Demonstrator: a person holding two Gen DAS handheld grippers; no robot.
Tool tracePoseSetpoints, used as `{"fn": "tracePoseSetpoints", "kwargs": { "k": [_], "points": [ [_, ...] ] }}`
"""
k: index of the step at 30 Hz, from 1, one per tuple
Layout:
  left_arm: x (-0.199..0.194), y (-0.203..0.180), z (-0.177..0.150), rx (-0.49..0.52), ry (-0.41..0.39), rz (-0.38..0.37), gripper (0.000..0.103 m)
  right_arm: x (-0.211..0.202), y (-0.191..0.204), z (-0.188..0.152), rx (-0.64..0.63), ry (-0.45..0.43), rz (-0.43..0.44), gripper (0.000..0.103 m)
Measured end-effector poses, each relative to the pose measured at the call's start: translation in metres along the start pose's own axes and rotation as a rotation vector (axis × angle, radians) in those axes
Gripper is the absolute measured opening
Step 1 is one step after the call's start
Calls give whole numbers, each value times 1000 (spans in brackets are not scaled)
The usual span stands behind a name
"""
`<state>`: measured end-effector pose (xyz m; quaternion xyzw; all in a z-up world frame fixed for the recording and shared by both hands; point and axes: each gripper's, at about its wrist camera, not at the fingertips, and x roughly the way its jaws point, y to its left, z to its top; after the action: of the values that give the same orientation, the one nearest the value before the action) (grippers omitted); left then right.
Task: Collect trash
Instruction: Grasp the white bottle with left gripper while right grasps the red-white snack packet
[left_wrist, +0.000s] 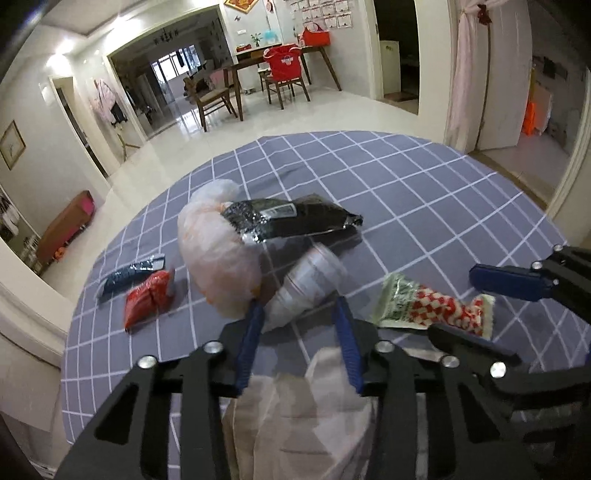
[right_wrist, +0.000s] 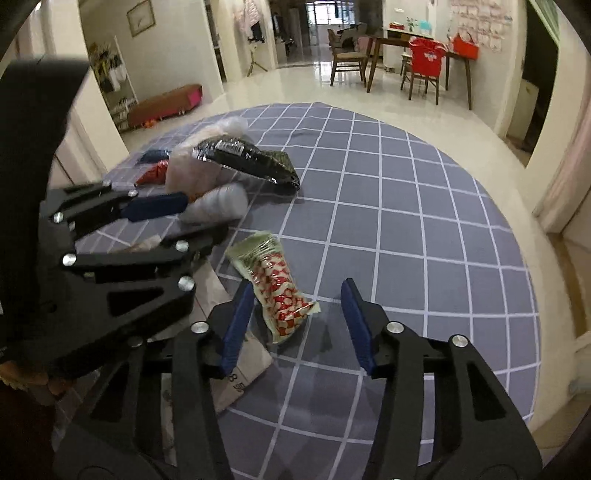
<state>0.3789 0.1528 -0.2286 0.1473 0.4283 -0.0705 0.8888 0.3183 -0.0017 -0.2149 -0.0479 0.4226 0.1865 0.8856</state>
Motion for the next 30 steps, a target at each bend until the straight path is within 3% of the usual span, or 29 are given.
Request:
{"fn": "tracePoseSetpoints", "kwargs": {
  "k": [1, 3, 6, 12, 19, 24, 30],
  "points": [
    [0, 0, 1, -2, -3, -3, 19, 1, 4, 0, -27, 4, -19, 46],
    [0, 2, 1, -30, -3, -34, 19, 2, 7, 0, -56, 3, -43, 30],
    [-3, 3, -1, -52, -4, -46, 19, 2, 6, 0, -59, -1, -32, 20],
    [-26, 13, -11, -143, -32, -89, 15, -9, -10, -3, 5, -34, -10, 16],
    [-65, -5, -16, -160, -84, -130, 15, -52, -26, -20, 94, -110, 34, 16],
    [-101, -35, -21, -137, -133, -168, 15, -93, -45, -36, 167, -174, 66, 16],
    [-132, -92, -31, -99, -154, -218, 15, -143, -84, -85, 275, -244, 69, 16]
  ]
}}
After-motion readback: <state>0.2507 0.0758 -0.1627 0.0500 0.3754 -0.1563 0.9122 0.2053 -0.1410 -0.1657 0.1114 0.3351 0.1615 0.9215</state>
